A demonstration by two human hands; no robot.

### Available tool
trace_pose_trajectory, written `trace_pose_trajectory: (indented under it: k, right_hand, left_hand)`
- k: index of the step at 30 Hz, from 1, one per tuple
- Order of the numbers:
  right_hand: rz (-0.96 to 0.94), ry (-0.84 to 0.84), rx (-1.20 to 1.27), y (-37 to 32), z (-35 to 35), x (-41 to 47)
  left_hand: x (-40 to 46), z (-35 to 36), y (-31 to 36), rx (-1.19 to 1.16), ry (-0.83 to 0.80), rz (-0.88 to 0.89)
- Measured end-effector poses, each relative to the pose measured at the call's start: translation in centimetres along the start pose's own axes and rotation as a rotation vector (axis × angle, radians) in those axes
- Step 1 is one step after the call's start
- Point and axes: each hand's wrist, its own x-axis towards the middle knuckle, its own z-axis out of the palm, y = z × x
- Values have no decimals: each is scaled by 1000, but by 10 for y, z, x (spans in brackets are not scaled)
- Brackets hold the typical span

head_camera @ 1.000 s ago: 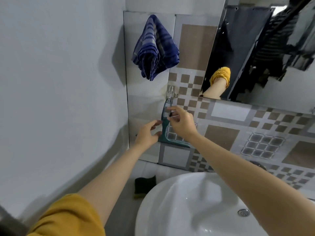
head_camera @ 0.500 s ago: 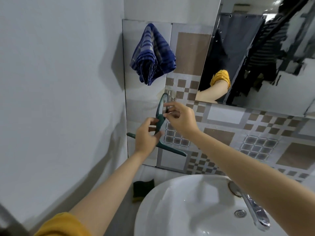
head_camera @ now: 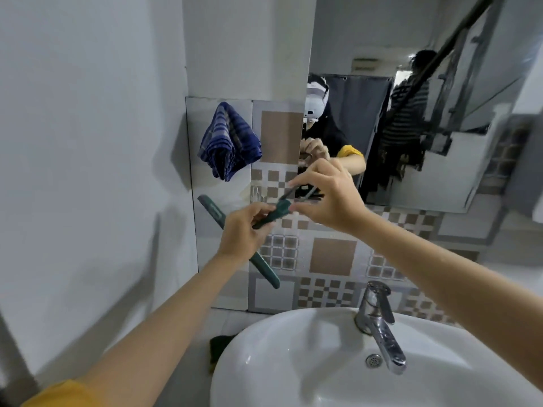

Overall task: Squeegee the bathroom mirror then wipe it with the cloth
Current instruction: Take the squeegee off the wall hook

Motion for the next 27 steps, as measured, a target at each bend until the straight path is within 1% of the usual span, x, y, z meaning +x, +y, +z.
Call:
trace_pose_trajectory:
  k: [2,4,9,12,15,17,22,25,27]
  right_hand:
    - [-61,-111,6,2,-16,1]
    - [-107,-187,66,7,-29,0]
    - [-93,-216,4,22,-58,-7]
    - [-150,-226,-88,25,-76,-10]
    - [-181,-205,-164,30,-96,-12]
    - [-183,-181,-202,36,-110,-12]
    - [-224,-120,-329,50,-141,0]
    - [-240,-28,-414,61,-167,16]
    - [-208,49,-466,68,-190,32]
  left_hand:
    - [10,2,13,-32,-77,31]
    - [20,5,27,-19,-113,100]
    - [41,12,56,21,-184,217]
    - [53,20,69,2,-204,265]
    - [66,28,84,-34,-177,246]
    - [76,31,94,-31,-174,265]
    - [104,35,128,82,-159,428]
    - [126,32,140,192,-75,506]
    - [141,27,143,243,18,504]
